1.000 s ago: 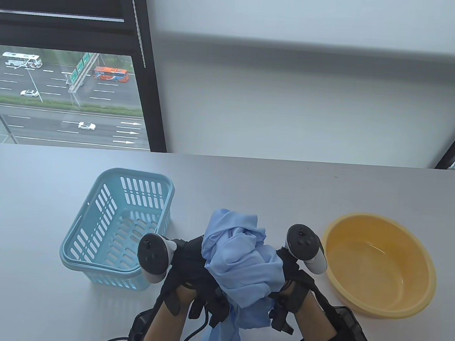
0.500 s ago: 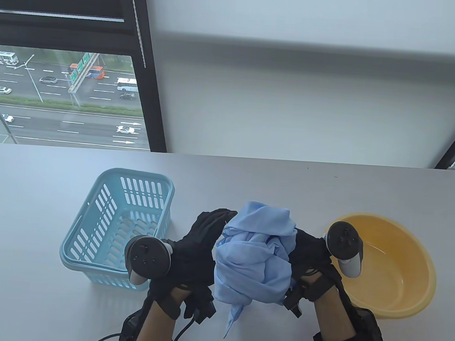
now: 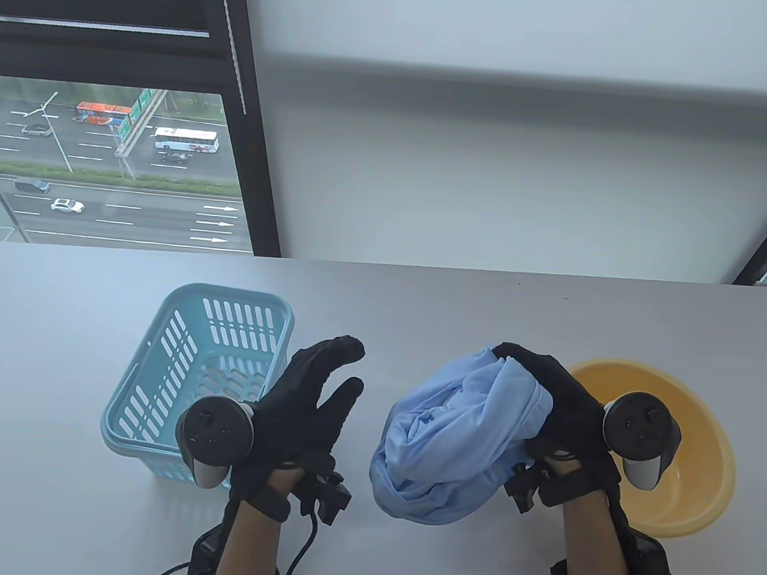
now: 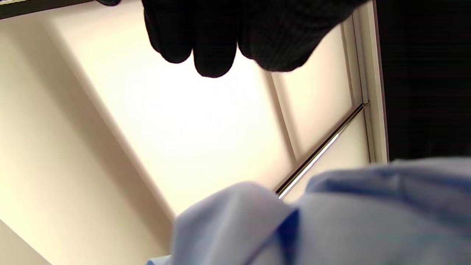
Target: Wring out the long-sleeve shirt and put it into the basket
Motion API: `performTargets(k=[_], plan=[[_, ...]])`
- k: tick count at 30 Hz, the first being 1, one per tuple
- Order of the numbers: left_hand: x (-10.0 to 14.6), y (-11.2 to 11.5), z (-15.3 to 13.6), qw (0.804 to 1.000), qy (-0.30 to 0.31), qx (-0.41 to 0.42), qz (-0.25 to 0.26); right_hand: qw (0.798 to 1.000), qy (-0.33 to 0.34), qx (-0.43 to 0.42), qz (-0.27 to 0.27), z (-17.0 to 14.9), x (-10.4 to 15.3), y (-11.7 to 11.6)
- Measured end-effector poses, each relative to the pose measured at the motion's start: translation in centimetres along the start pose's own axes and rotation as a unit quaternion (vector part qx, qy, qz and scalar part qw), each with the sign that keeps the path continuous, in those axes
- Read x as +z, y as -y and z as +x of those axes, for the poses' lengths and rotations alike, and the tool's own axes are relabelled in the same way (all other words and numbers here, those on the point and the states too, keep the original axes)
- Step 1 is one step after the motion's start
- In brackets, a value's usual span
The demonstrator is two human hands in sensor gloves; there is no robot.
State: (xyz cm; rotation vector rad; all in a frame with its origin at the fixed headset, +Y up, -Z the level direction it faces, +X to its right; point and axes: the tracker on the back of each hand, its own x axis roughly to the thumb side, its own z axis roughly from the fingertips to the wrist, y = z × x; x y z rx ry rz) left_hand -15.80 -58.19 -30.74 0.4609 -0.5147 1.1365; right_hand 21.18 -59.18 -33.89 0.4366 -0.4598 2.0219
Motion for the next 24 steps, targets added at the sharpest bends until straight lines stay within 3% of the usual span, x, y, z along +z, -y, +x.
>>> performTargets(k=[3,6,8,11,13,14,15,17,21,24], plan=[[-0.1,1.3,0.5,0.998,0.025,0.036,-0.038,0.999,0.010,0.049,-0.018,0.6,0.2,0.1],[-0.3,3.7,1.1,0.986,0.036,0.100,-0.130,0.992,0.029,0.115,-0.041,1.5,0.5,-0.2],[-0.4,5.3,1.6,0.981,0.033,0.085,-0.173,0.989,0.045,0.133,-0.041,2.3,0.6,-0.6],[-0.4,7.8,1.6,0.970,0.019,-0.003,-0.241,0.990,0.066,0.120,-0.020,3.6,0.9,-1.4],[-0.4,8.9,1.2,0.965,0.008,-0.032,-0.260,0.996,0.073,0.049,0.022,4.0,0.8,-1.8],[-0.4,9.4,0.9,0.964,0.003,-0.029,-0.265,0.993,0.079,-0.041,0.072,3.9,0.6,-2.3],[-0.4,9.7,0.6,0.964,0.004,-0.031,-0.263,0.977,0.079,-0.151,0.130,3.8,0.5,-2.9],[-0.4,10.1,0.2,0.965,0.019,-0.019,-0.262,0.939,0.069,-0.281,0.187,3.6,0.5,-4.1],[-0.5,10.5,-0.5,0.958,0.019,0.048,-0.281,0.928,0.062,-0.314,0.192,3.2,0.3,-5.0],[-0.5,11.4,-1.3,0.950,0.029,0.120,-0.288,0.945,0.057,-0.273,0.172,4.0,0.8,-5.0]])
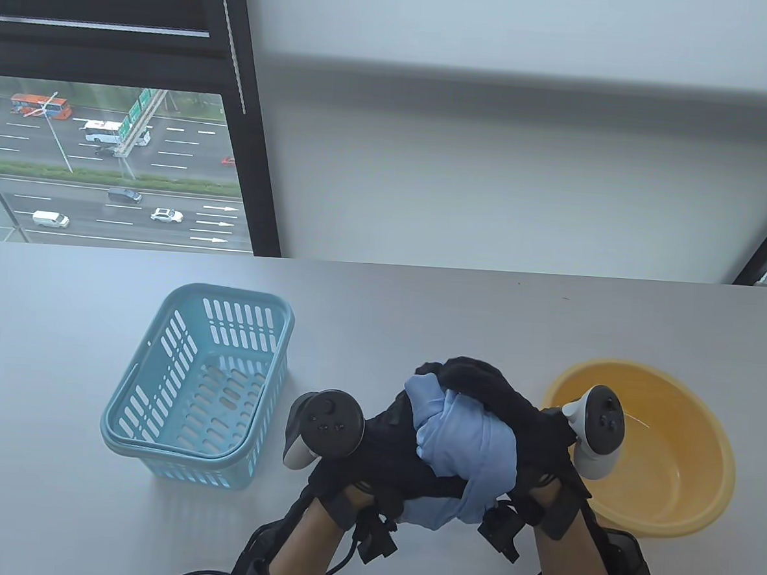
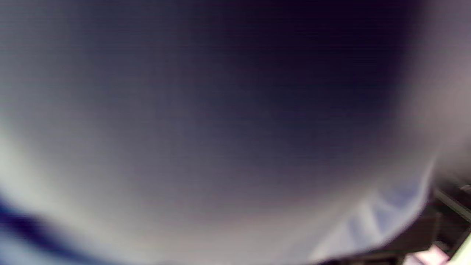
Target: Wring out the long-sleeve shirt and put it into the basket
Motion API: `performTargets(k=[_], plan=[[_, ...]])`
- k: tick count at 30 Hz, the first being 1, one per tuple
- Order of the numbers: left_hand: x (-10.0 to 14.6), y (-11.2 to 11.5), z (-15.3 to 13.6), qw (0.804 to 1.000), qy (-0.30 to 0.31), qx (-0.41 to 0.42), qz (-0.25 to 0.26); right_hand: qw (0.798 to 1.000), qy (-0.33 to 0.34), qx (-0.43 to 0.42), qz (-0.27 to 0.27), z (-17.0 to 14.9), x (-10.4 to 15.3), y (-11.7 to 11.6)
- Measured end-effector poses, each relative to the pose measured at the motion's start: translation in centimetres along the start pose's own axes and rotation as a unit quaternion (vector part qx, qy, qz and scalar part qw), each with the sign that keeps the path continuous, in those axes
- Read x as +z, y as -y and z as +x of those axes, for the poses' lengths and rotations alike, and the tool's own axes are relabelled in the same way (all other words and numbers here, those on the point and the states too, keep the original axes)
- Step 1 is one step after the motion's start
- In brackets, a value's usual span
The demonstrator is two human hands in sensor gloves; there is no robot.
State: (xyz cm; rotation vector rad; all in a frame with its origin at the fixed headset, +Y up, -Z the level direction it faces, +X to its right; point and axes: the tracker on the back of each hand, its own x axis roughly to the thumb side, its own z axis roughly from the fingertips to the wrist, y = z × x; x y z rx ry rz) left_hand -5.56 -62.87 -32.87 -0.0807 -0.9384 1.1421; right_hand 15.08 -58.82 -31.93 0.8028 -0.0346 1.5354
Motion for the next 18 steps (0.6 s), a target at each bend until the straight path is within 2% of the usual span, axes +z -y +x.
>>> performTargets(k=[2,6,7,9,11,13,15,18], plan=[[-0.2,0.2,-0.3,0.999,0.016,0.037,0.008,1.000,-0.003,0.012,-0.011,0.4,0.2,-0.1],[0.1,-0.4,-0.2,0.997,0.023,0.024,0.067,0.996,-0.018,0.066,-0.047,1.0,0.5,-0.3],[0.2,-0.5,-0.2,0.997,0.024,0.031,0.068,0.996,-0.021,0.070,-0.052,1.0,0.5,-0.3],[0.5,-1.1,0.1,0.997,0.023,0.017,0.077,0.996,-0.019,0.079,-0.046,1.1,0.4,-0.1],[1.0,-2.0,0.5,0.994,0.027,-0.005,0.110,0.994,-0.015,0.097,-0.045,1.2,0.4,0.5],[1.7,-3.1,0.5,0.990,0.031,0.025,0.138,0.991,-0.010,0.123,-0.043,1.2,0.6,1.6],[2.5,-4.4,0.5,0.982,0.043,0.070,0.172,0.994,-0.005,0.105,-0.040,1.0,0.9,2.8],[3.8,-6.3,0.6,0.966,0.060,0.107,0.226,0.998,0.010,-0.012,-0.053,-0.1,1.2,4.1]])
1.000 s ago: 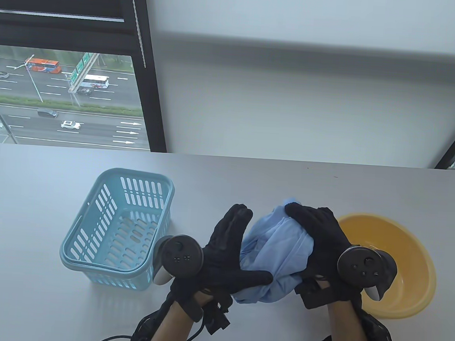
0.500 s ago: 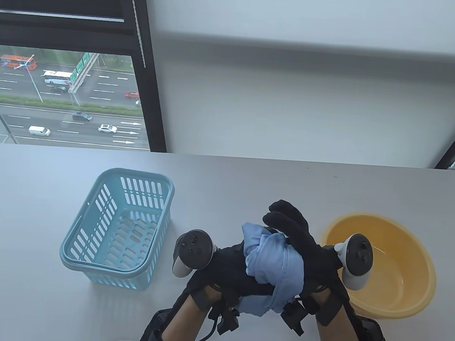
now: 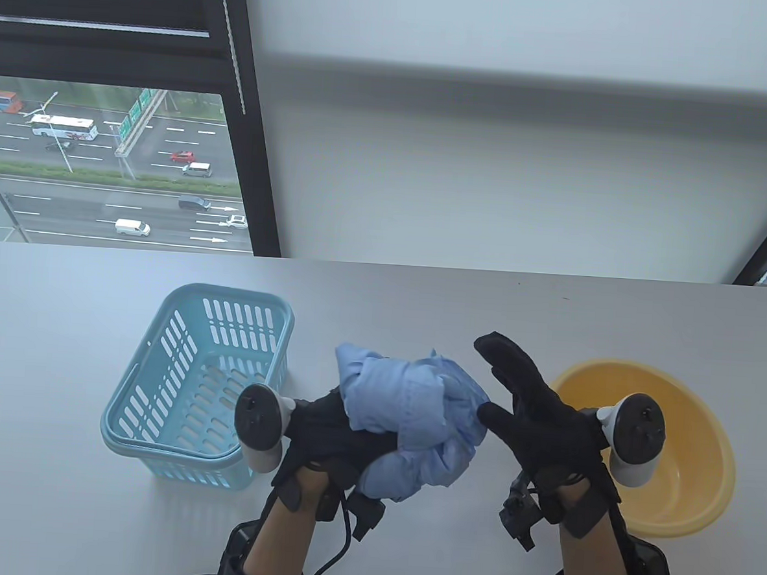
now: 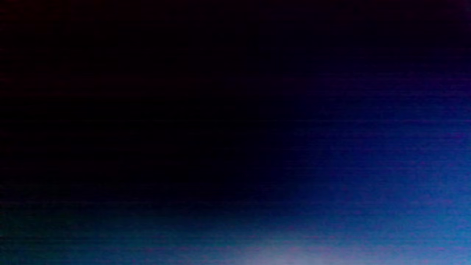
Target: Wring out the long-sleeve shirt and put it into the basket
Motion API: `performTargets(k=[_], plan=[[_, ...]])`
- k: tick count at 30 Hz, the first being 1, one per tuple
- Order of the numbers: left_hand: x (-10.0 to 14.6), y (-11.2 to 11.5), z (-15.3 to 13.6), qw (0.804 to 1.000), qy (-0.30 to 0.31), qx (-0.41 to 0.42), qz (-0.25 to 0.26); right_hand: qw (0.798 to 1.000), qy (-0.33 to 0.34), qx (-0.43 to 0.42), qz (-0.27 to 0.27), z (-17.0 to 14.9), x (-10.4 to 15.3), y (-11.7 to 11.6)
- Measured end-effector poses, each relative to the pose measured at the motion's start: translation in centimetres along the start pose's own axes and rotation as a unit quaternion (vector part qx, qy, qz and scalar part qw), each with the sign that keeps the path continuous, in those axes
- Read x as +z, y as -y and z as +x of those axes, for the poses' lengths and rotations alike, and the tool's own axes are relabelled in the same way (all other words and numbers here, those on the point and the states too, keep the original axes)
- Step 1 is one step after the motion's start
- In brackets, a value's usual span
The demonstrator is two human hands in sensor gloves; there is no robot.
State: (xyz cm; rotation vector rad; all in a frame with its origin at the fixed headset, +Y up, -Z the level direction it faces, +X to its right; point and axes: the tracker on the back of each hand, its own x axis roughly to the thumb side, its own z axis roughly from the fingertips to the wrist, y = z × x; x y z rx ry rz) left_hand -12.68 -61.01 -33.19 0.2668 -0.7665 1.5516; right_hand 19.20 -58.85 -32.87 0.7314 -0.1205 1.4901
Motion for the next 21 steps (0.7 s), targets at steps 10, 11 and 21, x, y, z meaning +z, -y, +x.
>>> performTargets(k=[10,11,21], plan=[[1.0,0.4,-0.2,0.988,-0.012,0.087,0.128,0.997,-0.033,0.003,0.072,-2.0,-0.4,-4.3],[1.1,0.9,-0.5,0.988,-0.017,0.084,0.129,0.995,-0.040,0.015,0.087,-2.1,-0.5,-5.3],[1.4,3.6,-2.3,0.984,-0.059,0.101,0.131,0.990,-0.103,0.091,0.040,-4.1,-0.8,-6.8]])
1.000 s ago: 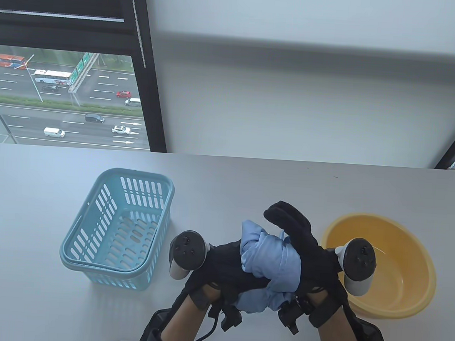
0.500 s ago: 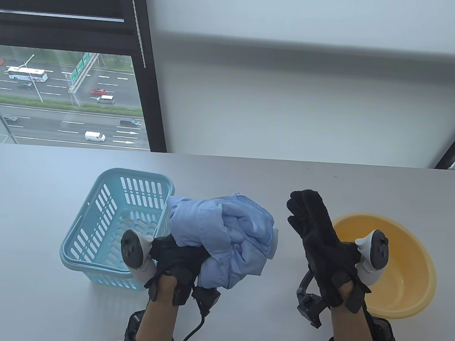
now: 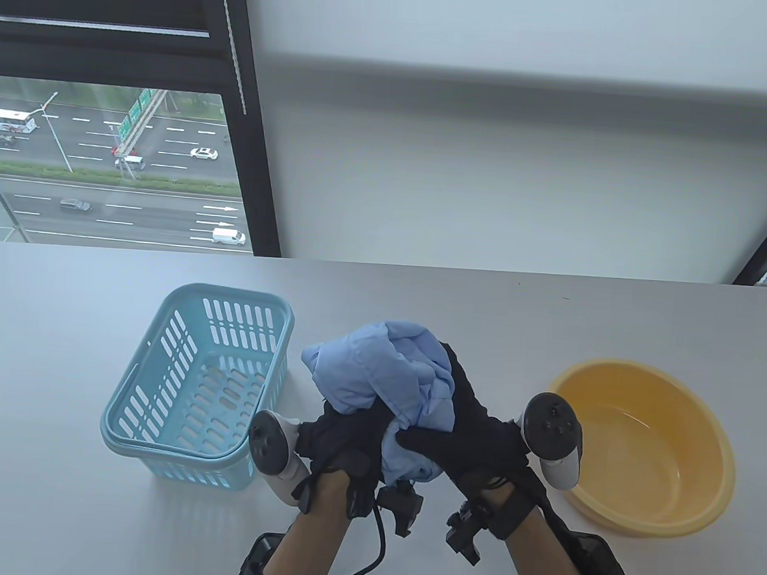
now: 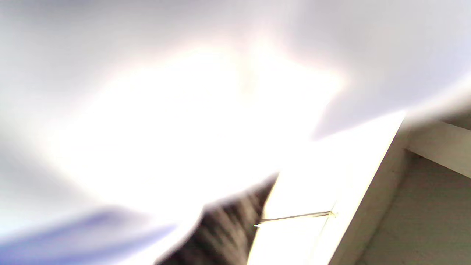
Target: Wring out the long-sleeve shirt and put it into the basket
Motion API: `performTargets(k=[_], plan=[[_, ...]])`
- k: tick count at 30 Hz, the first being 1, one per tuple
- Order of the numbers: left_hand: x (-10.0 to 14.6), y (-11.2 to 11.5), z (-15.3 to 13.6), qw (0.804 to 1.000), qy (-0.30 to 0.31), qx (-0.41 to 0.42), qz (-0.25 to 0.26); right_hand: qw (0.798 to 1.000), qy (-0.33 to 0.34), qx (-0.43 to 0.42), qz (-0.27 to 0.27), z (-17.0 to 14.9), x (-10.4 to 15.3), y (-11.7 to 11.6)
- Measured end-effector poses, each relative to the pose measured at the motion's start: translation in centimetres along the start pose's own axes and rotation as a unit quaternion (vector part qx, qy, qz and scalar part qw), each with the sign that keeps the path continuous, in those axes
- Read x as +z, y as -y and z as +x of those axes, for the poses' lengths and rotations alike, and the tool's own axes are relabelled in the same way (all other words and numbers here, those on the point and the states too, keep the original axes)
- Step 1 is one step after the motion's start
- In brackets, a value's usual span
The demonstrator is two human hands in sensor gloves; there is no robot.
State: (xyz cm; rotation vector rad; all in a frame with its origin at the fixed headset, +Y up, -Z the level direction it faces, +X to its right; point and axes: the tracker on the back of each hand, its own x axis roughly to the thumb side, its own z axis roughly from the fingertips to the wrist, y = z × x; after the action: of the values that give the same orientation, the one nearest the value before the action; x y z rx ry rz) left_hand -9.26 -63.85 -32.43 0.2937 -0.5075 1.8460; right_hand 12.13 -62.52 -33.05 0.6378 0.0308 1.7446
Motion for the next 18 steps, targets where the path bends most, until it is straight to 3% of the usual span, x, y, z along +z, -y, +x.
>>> performTargets(k=[4,11,14,18], plan=[[0.0,0.2,-0.3,1.000,0.001,-0.024,-0.002,1.000,-0.004,-0.002,-0.018,-0.2,0.0,0.5],[-0.1,0.8,1.3,0.996,0.028,-0.073,-0.050,0.998,0.026,-0.025,-0.044,1.2,0.6,2.7],[0.0,0.2,2.7,0.991,0.068,-0.112,-0.025,0.996,0.049,-0.012,-0.080,2.6,1.4,4.4],[0.3,-0.7,5.7,0.966,0.149,-0.213,-0.002,0.992,0.052,0.049,-0.104,4.3,2.9,7.2]])
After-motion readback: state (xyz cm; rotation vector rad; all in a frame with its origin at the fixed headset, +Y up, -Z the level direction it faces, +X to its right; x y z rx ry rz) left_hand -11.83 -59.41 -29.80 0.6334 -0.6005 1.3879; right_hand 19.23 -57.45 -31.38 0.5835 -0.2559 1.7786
